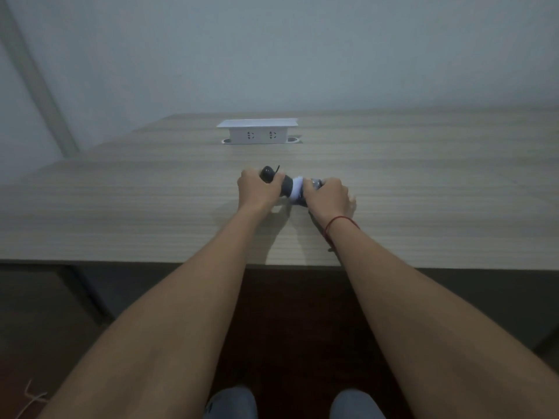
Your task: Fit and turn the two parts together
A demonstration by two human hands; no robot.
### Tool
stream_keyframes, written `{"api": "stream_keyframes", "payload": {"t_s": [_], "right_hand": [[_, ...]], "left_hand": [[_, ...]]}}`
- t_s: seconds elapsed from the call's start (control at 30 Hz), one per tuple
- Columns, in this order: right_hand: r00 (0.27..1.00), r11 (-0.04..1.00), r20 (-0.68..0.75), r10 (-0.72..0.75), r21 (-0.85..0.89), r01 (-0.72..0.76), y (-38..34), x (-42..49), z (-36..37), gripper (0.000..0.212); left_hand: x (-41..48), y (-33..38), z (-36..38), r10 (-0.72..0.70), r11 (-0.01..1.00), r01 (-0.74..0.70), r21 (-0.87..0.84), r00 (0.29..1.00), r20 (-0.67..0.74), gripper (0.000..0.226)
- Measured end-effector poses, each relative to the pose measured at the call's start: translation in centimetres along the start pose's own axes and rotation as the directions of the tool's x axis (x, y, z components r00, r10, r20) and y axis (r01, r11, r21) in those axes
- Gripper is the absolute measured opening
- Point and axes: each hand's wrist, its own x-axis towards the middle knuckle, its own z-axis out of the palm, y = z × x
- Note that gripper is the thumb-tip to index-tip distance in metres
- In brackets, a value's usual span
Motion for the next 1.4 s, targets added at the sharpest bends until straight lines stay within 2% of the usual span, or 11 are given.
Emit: {"api": "stream_keyframes", "payload": {"t_s": [0.3, 0.4, 0.47, 0.57, 0.73, 0.8, 1.03, 1.1, 1.17, 1.27, 1.4], "right_hand": [[1.000, 0.999, 0.029, -0.004, -0.045, 0.005, 0.0, 0.2, 0.0, 0.039], [0.999, 0.999, 0.039, -0.003, -0.038, 0.005, 0.0, 0.3, 0.0, 0.040], [0.999, 0.999, 0.041, 0.005, -0.038, -0.003, 0.1, 0.3, 0.1, 0.041], [0.999, 0.999, 0.038, -0.006, -0.046, 0.008, 0.2, 0.3, 0.2, 0.047], [0.991, 0.990, 0.112, -0.066, -0.116, 0.080, 0.5, 0.0, 0.6, 0.078], [0.982, 0.987, 0.170, -0.081, -0.127, 0.104, 0.6, 0.1, 0.2, 0.073], [0.844, 0.987, 0.521, -0.123, 0.149, 0.052, 0.8, 1.2, -3.4, 0.045], [0.807, 0.982, 0.575, -0.134, 0.185, 0.031, 0.6, 1.4, -4.4, 0.045], [0.779, 0.979, 0.607, -0.157, 0.200, 0.041, 0.8, 1.7, -4.5, 0.050], [0.761, 0.972, 0.633, -0.144, 0.236, -0.012, 0.8, 1.3, -4.3, 0.052], [0.817, 0.960, 0.562, -0.128, 0.276, -0.040, 1.0, 1.4, -4.0, 0.048]], "left_hand": [[-0.3, 0.7, 0.3, 0.021, 0.999, -0.019, 0.048, 0.999, -0.038, 0.035], [-0.1, 0.7, 0.1, 0.020, 0.999, -0.021, -0.041, 0.999, -0.044, 0.024], [-0.2, 0.4, 0.2, 0.053, 0.997, -0.053, 0.056, 0.999, -0.006, 0.025], [0.1, 0.0, 0.1, 0.103, 0.983, -0.102, 0.155, 0.995, -0.002, 0.026], [0.5, 1.2, -0.4, 0.160, 0.985, -0.153, 0.086, 0.984, -0.076, 0.026], [0.5, 1.3, -0.5, 0.171, 0.985, -0.168, 0.047, 0.982, -0.076, 0.027], [1.6, 2.2, -1.5, 0.153, 0.945, -0.181, 0.274, 0.981, 0.121, 0.032], [1.8, 3.2, -2.0, 0.170, 0.947, -0.208, 0.246, 0.971, 0.166, 0.028], [1.7, 3.7, -2.0, 0.193, 0.963, -0.225, 0.147, 0.960, 0.203, 0.028], [1.3, 3.1, -1.8, 0.157, 0.931, -0.218, 0.293, 0.963, 0.218, 0.028], [1.5, 3.0, -2.5, 0.196, 0.909, -0.257, 0.328, 0.958, 0.207, 0.024]]}}
